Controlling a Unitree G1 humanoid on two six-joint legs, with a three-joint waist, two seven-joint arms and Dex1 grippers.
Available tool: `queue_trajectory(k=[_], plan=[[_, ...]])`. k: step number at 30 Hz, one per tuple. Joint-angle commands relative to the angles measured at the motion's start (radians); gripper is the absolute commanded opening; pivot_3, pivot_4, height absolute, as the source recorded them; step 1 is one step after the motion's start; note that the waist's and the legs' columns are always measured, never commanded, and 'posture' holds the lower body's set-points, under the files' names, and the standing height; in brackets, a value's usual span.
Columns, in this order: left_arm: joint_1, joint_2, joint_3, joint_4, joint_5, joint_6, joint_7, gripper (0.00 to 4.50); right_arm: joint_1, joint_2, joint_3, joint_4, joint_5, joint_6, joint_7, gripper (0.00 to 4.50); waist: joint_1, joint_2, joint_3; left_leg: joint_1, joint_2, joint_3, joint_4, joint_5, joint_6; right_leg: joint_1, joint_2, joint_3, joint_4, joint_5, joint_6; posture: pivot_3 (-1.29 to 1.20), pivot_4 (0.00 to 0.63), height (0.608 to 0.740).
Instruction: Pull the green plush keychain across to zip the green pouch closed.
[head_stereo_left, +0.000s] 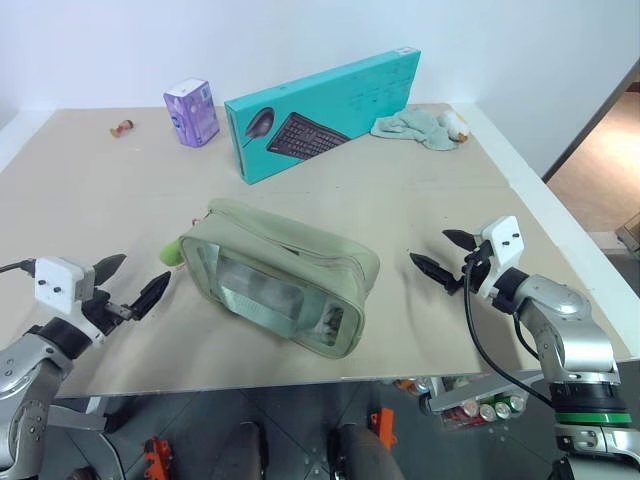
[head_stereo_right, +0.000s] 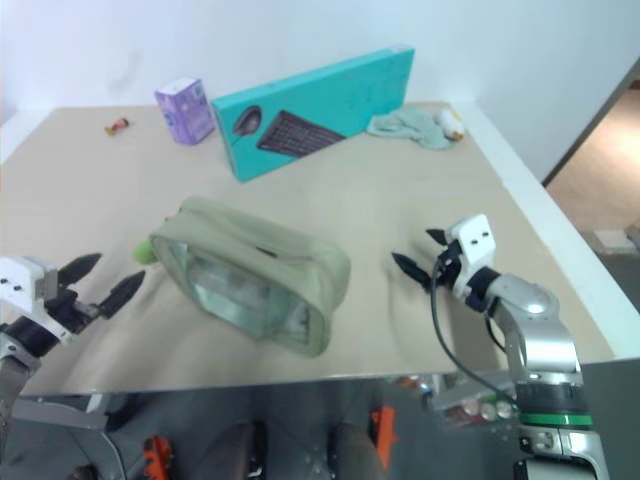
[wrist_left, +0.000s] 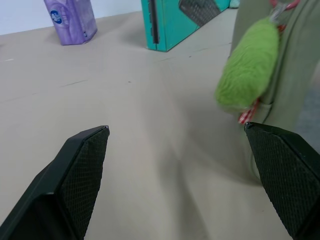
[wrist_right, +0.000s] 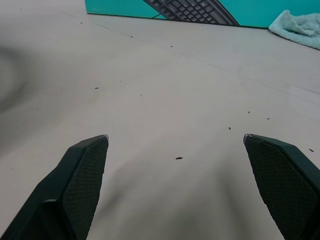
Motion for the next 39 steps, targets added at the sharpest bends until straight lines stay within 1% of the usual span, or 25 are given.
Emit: queue_trajectory(k=[1, 5, 8, 9, 12, 14, 16, 18, 20, 23, 28, 32, 34, 36, 39], plan=[[0.054, 0.101, 0.131, -0.112, -0.167, 0.066, -0.125, 4.48, -0.02, -0.015, -0.022, -0.002, 0.008, -0.018, 0.01, 4.5, -0.003, -0.004, 0.001, 0.0, 0.001, 0.002, 0.0, 0.0, 0.0, -0.002, 0.001, 0.001, 0.0, 0.0, 0.0, 0.0, 0.15, 0.74], [0.075, 0.249, 0.218, -0.218, -0.359, 0.195, -0.221, 4.48, -0.034, -0.022, -0.019, 0.011, 0.007, -0.021, 0.018, 4.5, -0.002, -0.004, 0.001, 0.0, 0.005, 0.006, 0.0, -0.001, -0.001, -0.003, 0.002, 0.003, 0.0, 0.001, -0.001, 0.0, 0.15, 0.74], [0.087, 0.316, 0.238, -0.291, -0.458, 0.259, -0.262, 4.48, -0.051, -0.022, -0.017, 0.023, 0.005, -0.024, 0.025, 4.5, -0.002, -0.004, 0.001, 0.0, 0.005, 0.007, 0.001, -0.001, -0.001, -0.003, 0.001, 0.004, 0.0, 0.001, -0.001, 0.0, 0.15, 0.74], [0.097, 0.33, 0.226, -0.329, -0.49, 0.276, -0.276, 4.48, -0.087, -0.024, -0.031, 0.015, 0.042, 0.033, 0.025, 4.5, -0.003, -0.004, 0.001, 0.001, 0.005, 0.009, 0.001, -0.001, -0.001, -0.003, 0.001, 0.005, 0.0, 0.001, -0.001, 0.0, 0.15, 0.74], [0.086, 0.32, 0.106, -0.432, -0.531, 0.281, -0.278, 4.48, -0.169, -0.06, -0.031, -0.014, 0.069, 0.159, 0.019, 4.5, -0.005, -0.002, 0.002, 0.001, 0.005, 0.013, 0.001, -0.001, -0.001, -0.005, 0.001, 0.009, 0.0, 0.003, 0.0, 0.0, 0.15, 0.74], [0.05, 0.303, 0.026, -0.445, -0.521, 0.271, -0.269, 4.48, -0.175, -0.069, -0.02, -0.086, 0.115, 0.22, 0.044, 4.5, -0.003, -0.003, 0.001, 0.001, 0.005, 0.013, 0.001, -0.001, -0.001, -0.005, 0.002, 0.009, 0.0, 0.003, 0.0, 0.0, 0.15, 0.74], [0.018, 0.28, -0.063, -0.454, -0.473, 0.242, -0.278, 4.48, -0.163, -0.073, -0.009, -0.173, 0.15, 0.269, 0.049, 4.5, 0.0, -0.003, 0.001, 0.001, 0.005, 0.012, 0.0, -0.001, -0.001, -0.004, 0.005, 0.009, 0.0, 0.003, -0.001, 0.0, 0.15, 0.74], [-0.008, 0.255, -0.113, -0.454, -0.454, 0.227, -0.271, 4.48, -0.139, -0.082, 0.0, -0.242, 0.175, 0.307, 0.057, 4.5, 0.0, -0.003, 0.001, 0.001, 0.006, 0.011, 0.0, -0.001, -0.002, -0.004, 0.008, 0.008, 0.0, 0.002, -0.002, 0.0, 0.15, 0.74], [-0.015, 0.237, -0.14, -0.448, -0.423, 0.208, -0.273, 4.48, -0.12, -0.094, -0.001, -0.295, 0.203, 0.346, 0.071, 4.5, 0.0, -0.003, 0.001, 0.0, 0.008, 0.01, 0.0, -0.002, -0.004, -0.004, 0.011, 0.008, 0.0, 0.001, -0.003, 0.0, 0.15, 0.74], [-0.008, 0.213, -0.164, -0.432, -0.363, 0.173, -0.277, 4.48, -0.111, -0.132, -0.041, -0.378, 0.298, 0.454, 0.095, 4.5, 0.0, -0.003, 0.001, 0.0, 0.01, 0.01, 0.0, -0.004, -0.006, -0.005, 0.013, 0.008, 0.0, 0.002, -0.002, 0.0, 0.15, 0.74], [-0.016, 0.194, -0.193, -0.408, -0.303, 0.133, -0.285, 4.48, -0.206, -0.188, -0.126, -0.43, 0.518, 0.659, 0.081, 4.5, -0.002, -0.003, 0.001, 0.001, 0.011, 0.01, 0.001, -0.004, -0.006, -0.005, 0.015, 0.01, 0.0, 0.001, -0.005, 0.0, 0.15, 0.74], [-0.033, 0.184, -0.22, -0.401, -0.284, 0.126, -0.284, 4.48, -0.28, -0.138, -0.122, -0.485, 0.674, 0.767, 0.001, 4.5, -0.002, -0.003, 0.001, 0.001, 0.012, 0.01, 0.002, -0.004, -0.006, -0.005, 0.017, 0.01, 0.0, 0.002, -0.006, 0.0, 0.15, 0.74], [-0.045, 0.179, -0.231, -0.399, -0.28, 0.124, -0.279, 4.48, -0.285, -0.092, -0.09, -0.517, 0.705, 0.779, -0.043, 4.5, -0.002, -0.004, 0.001, 0.001, 0.012, 0.009, 0.002, -0.004, -0.006, -0.004, 0.017, 0.01, 0.0, 0.002, -0.006, 0.0, 0.15, 0.74], [-0.057, 0.175, -0.237, -0.402, -0.284, 0.127, -0.269, 4.48, -0.265, -0.062, -0.051, -0.542, 0.698, 0.769, -0.061, 4.5, -0.002, -0.004, 0.001, 0.001, 0.012, 0.009, 0.002, -0.004, -0.006, -0.004, 0.017, 0.011, 0.0, 0.002, -0.006, 0.0, 0.15, 0.74], [-0.064, 0.172, -0.239, -0.418, -0.294, 0.132, -0.259, 4.48, -0.23, -0.024, 0.032, -0.53, 0.621, 0.705, -0.057, 4.5, -0.002, -0.004, 0.001, 0.0, 0.012, 0.01, 0.002, -0.004, -0.006, -0.005, 0.016, 0.012, 0.0, 0.002, -0.005, 0.0, 0.15, 0.74]])
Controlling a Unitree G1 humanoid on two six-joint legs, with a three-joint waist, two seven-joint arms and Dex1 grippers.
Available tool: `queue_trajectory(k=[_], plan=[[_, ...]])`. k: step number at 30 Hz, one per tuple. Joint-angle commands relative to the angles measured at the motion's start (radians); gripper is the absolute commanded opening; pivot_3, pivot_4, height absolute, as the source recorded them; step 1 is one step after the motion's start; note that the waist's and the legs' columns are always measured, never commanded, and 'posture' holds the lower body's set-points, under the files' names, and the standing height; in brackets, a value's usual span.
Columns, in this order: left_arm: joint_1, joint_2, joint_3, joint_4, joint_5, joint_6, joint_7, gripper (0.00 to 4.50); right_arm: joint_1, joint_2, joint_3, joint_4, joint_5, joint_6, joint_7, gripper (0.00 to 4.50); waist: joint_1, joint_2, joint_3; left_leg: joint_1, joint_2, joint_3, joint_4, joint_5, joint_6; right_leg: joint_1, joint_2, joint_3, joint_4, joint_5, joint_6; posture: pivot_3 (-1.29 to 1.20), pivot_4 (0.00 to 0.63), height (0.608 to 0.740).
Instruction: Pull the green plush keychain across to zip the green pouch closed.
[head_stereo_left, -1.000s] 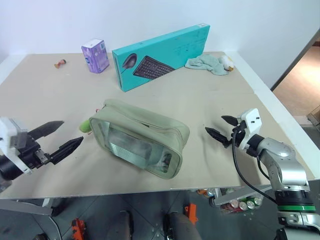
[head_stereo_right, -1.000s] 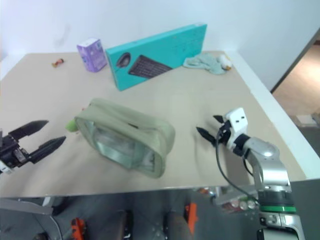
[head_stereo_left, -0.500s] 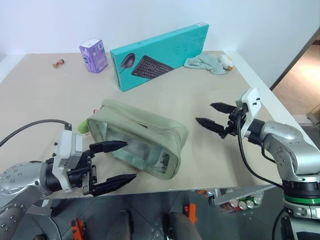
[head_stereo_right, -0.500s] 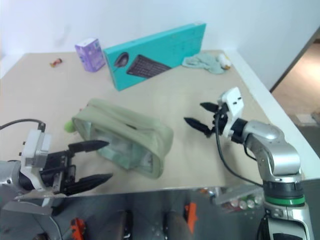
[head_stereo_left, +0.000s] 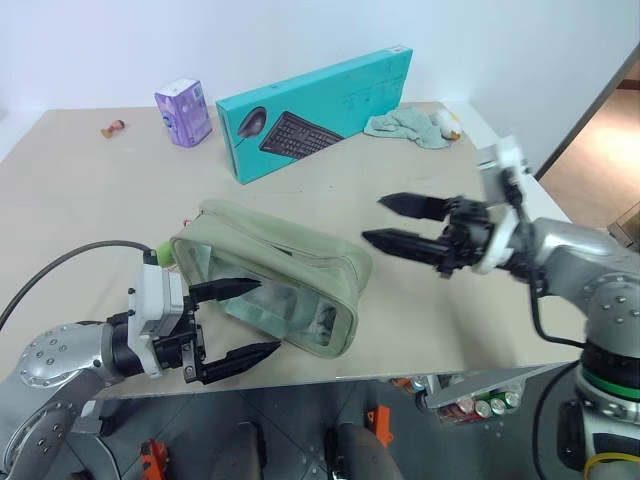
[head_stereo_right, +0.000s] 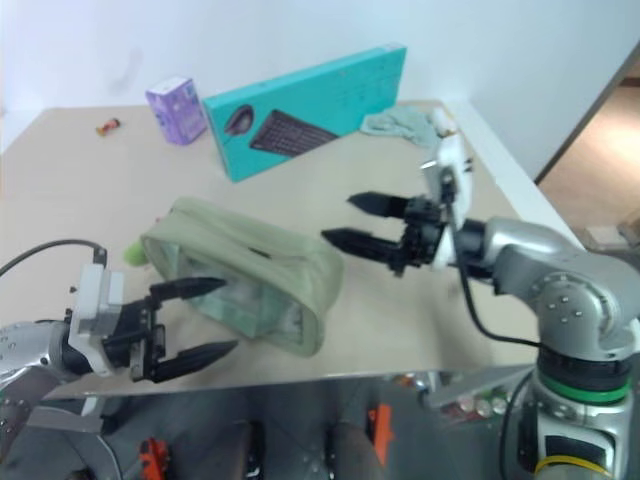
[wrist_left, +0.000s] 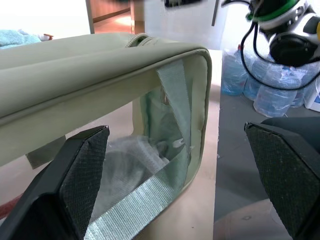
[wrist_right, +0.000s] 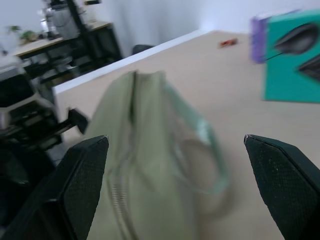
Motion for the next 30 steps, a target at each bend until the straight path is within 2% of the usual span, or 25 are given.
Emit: queue_trajectory(k=[1, 7, 12, 14, 16, 20, 26, 30], plan=[[-0.007, -0.004, 0.004, -0.033, -0.018, -0.01, 0.01, 4.48, 0.015, 0.023, 0.053, -0.003, -0.057, -0.066, -0.001, 4.5, 0.0, 0.0, 0.0, 0.0, 0.0, 0.0, 0.0, 0.0, 0.0, 0.0, 0.0, 0.0, 0.0, 0.0, 0.001, 0.0, 0.15, 0.74], [0.005, -0.002, 0.008, -0.058, -0.022, -0.008, 0.026, 4.48, 0.047, 0.004, 0.095, 0.012, -0.09, -0.099, 0.061, 4.5, 0.0, 0.0, 0.0, 0.0, 0.0, 0.0, 0.001, 0.0, 0.0, -0.001, 0.0, 0.002, 0.0, 0.001, 0.002, 0.0, 0.15, 0.74], [0.009, 0.0, 0.009, -0.064, -0.013, -0.009, 0.04, 4.5, 0.065, 0.003, 0.099, 0.014, -0.08, -0.1, 0.082, 3.07, 0.0, 0.0, 0.0, 0.0, 0.0, 0.0, 0.001, 0.0, 0.0, 0.0, 0.001, 0.002, 0.0, 0.001, 0.001, 0.0, 0.15, 0.74], [0.01, 0.0, 0.007, -0.065, -0.011, -0.01, 0.043, 4.5, 0.071, 0.001, 0.103, 0.018, -0.089, -0.106, 0.089, 2.2, 0.0, 0.0, 0.0, 0.0, 0.0, 0.0, 0.001, 0.0, 0.0, 0.0, 0.001, 0.002, 0.0, 0.001, 0.001, 0.0, 0.15, 0.74], [0.01, -0.001, 0.003, -0.065, -0.008, -0.011, 0.046, 4.5, 0.072, 0.002, 0.106, 0.025, -0.096, -0.112, 0.092, 1.68, 0.0, 0.0, 0.0, 0.0, 0.0, 0.0, 0.001, 0.0, 0.0, 0.0, 0.001, 0.002, 0.0, 0.001, 0.001, 0.0, 0.15, 0.74], [0.004, -0.002, -0.007, -0.063, -0.003, -0.01, 0.051, 4.5, 0.069, 0.003, 0.109, 0.03, -0.106, -0.12, 0.099, 0.19, 0.0, 0.0, 0.0, 0.0, 0.0, 0.0, 0.001, 0.0, 0.0, 0.0, 0.0, 0.002, 0.0, 0.001, 0.001, 0.0, 0.15, 0.74], [-0.003, -0.002, -0.016, -0.058, 0.0, -0.011, 0.055, 4.5, 0.068, -0.014, 0.124, 0.033, -0.158, -0.17, 0.126, 0.09, 0.0, 0.0, 0.0, 0.0, 0.0, 0.0, 0.001, 0.0, 0.0, 0.0, 0.001, 0.002, 0.0, 0.001, 0.001, 0.0, 0.15, 0.74], [-0.014, -0.003, -0.025, -0.048, 0.003, -0.013, 0.057, 4.5, 0.009, -0.045, 0.14, 0.088, -0.201, -0.214, 0.196, 0.09, 0.0, 0.0, 0.0, 0.0, 0.0, 0.0, 0.001, 0.0, 0.0, 0.0, 0.0, 0.002, 0.0, 0.001, 0.001, 0.0, 0.15, 0.74]])
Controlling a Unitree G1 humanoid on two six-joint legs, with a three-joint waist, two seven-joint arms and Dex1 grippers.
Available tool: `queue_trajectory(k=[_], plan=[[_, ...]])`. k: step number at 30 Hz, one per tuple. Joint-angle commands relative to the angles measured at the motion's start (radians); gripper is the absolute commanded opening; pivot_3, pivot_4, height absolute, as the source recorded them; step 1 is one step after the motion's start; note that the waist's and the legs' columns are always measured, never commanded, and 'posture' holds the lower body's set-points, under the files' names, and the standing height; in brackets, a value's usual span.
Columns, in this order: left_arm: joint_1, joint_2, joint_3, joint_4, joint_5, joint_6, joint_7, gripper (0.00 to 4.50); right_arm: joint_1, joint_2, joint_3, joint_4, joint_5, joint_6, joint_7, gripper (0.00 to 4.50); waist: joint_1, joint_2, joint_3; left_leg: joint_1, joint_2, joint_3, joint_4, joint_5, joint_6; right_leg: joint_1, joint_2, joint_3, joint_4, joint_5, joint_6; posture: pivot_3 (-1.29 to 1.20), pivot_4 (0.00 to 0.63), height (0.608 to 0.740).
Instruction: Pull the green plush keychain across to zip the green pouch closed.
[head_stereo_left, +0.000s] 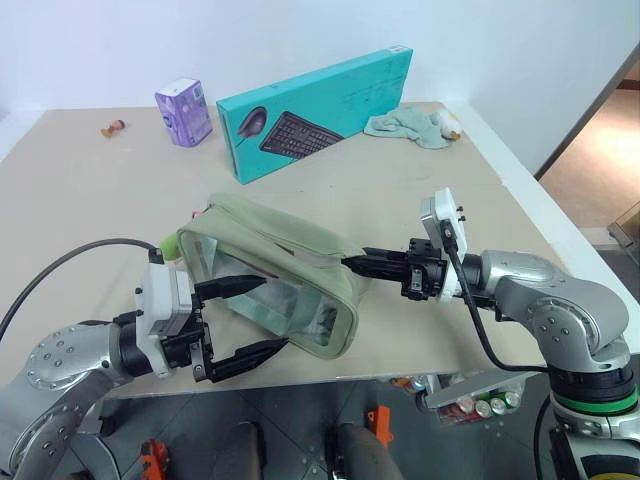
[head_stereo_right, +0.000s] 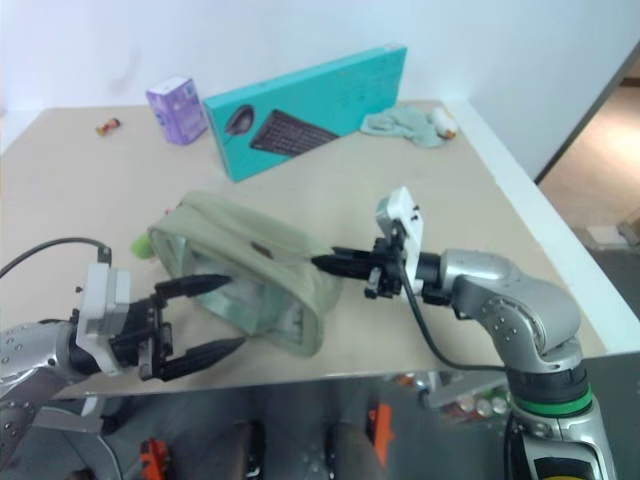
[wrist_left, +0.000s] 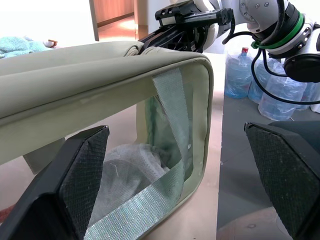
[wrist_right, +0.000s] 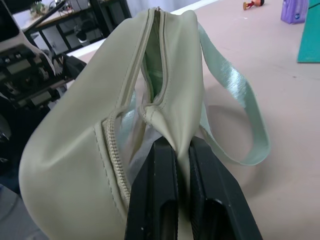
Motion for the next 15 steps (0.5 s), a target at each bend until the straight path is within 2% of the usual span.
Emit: queue_trajectory(k=[1, 8, 11, 15], plan=[[-0.02, 0.0, 0.0, -0.014, -0.001, -0.013, 0.0, 4.5, -0.099, -0.047, 0.005, 0.074, -0.056, -0.077, 0.092, 0.09, 0.0, 0.0, 0.0, 0.0, 0.0, 0.0, 0.0, 0.0, 0.0, 0.0, 0.0, 0.0, 0.0, 0.0, 0.0, 0.0, 0.15, 0.74], [-0.048, -0.006, -0.019, 0.0, 0.005, -0.014, -0.003, 4.5, -0.342, -0.087, 0.122, 0.444, -0.282, -0.358, 0.36, 0.09, -0.001, 0.001, 0.0, 0.0, 0.0, 0.001, 0.003, 0.0, 0.0, 0.0, 0.0, 0.0, 0.0, 0.001, -0.001, 0.0, 0.15, 0.74], [-0.051, -0.008, -0.022, 0.0, 0.006, -0.014, -0.003, 4.5, -0.426, -0.054, 0.155, 0.594, -0.347, -0.446, 0.425, 0.09, -0.001, 0.001, 0.0, 0.0, 0.0, 0.003, 0.002, 0.0, 0.0, 0.0, 0.0, 0.0, 0.0, 0.001, -0.001, 0.0, 0.15, 0.74], [-0.045, -0.011, -0.027, -0.008, 0.012, -0.015, 0.006, 4.5, -0.522, 0.001, 0.19, 0.843, -0.467, -0.65, 0.495, 0.09, -0.002, 0.001, 0.0, -0.001, 0.0, 0.003, 0.001, 0.0, 0.0, -0.001, 0.002, 0.001, 0.0, 0.003, 0.002, 0.0, 0.15, 0.74]])
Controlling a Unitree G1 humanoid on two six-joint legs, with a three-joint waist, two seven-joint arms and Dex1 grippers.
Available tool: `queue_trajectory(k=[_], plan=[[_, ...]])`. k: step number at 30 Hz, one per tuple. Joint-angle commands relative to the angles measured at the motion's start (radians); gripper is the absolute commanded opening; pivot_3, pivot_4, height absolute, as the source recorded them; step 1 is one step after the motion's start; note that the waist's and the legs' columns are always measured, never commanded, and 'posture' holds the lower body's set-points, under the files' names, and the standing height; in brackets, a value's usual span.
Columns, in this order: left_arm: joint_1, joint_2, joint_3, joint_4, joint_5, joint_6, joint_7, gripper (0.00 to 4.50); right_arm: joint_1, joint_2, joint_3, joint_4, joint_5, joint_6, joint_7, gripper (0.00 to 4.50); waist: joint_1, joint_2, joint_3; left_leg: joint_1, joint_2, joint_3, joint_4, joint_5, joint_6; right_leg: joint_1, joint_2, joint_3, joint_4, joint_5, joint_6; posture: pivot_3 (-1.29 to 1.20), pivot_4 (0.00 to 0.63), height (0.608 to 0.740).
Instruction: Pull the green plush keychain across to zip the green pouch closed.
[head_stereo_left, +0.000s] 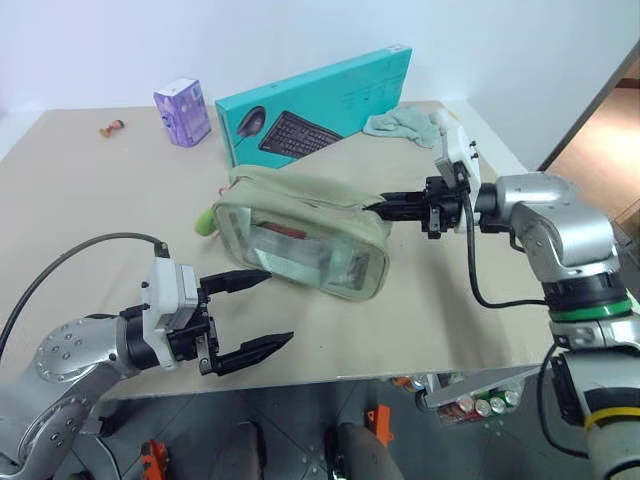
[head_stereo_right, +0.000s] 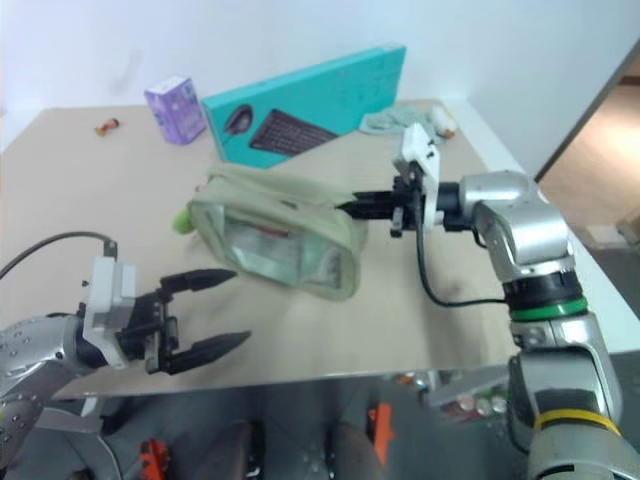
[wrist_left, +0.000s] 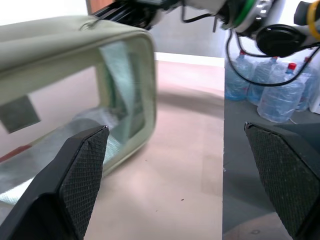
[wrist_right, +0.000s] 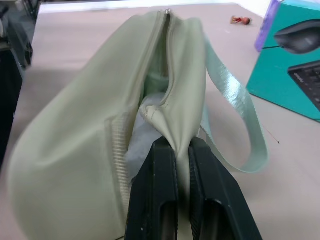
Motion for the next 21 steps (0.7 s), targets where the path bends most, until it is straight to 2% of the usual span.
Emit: queue_trajectory(k=[1, 3, 9, 16, 21], plan=[[-0.001, -0.001, 0.004, -0.026, 0.005, -0.014, 0.005, 4.5, -0.098, 0.031, 0.002, 0.187, -0.087, -0.167, 0.06, 0.09, 0.0, 0.0, 0.0, 0.0, 0.0, 0.0, 0.0, 0.0, 0.0, 0.0, 0.0, 0.0, 0.0, 0.0, 0.0, 0.0, 0.15, 0.74], [0.002, -0.001, 0.005, -0.028, 0.007, -0.014, 0.009, 4.5, -0.139, 0.047, 0.005, 0.28, -0.121, -0.224, 0.092, 0.09, 0.0, 0.0, 0.0, 0.0, 0.0, 0.0, 0.0, 0.0, 0.0, 0.0, 0.0, 0.0, 0.0, 0.0, 0.0, 0.0, 0.15, 0.74], [0.019, 0.003, 0.019, -0.038, 0.009, -0.011, 0.019, 4.5, -0.206, 0.066, -0.035, 0.379, -0.134, -0.231, 0.124, 2.13, 0.0, 0.0, 0.0, 0.0, 0.0, 0.0, 0.0, 0.0, 0.0, 0.0, 0.0, 0.0, 0.0, 0.0, 0.0, 0.0, 0.15, 0.74], [-0.001, 0.008, 0.007, -0.029, 0.007, -0.006, 0.02, 4.5, -0.175, 0.001, -0.153, 0.305, -0.096, -0.125, 0.029, 4.49, 0.002, 0.0, 0.0, 0.0, 0.0, 0.0, 0.0, 0.0, 0.0, 0.0, -0.001, 0.0, 0.001, 0.0, 0.0, 0.0, 0.15, 0.74], [-0.012, 0.014, 0.003, -0.017, 0.006, -0.003, 0.008, 4.5, -0.058, -0.055, -0.245, 0.095, -0.025, 0.054, -0.044, 4.49, 0.004, 0.0, 0.0, 0.0, -0.001, 0.0, 0.0, -0.001, -0.001, 0.001, -0.002, 0.0, 0.001, -0.001, 0.001, 0.0, 0.15, 0.74]])
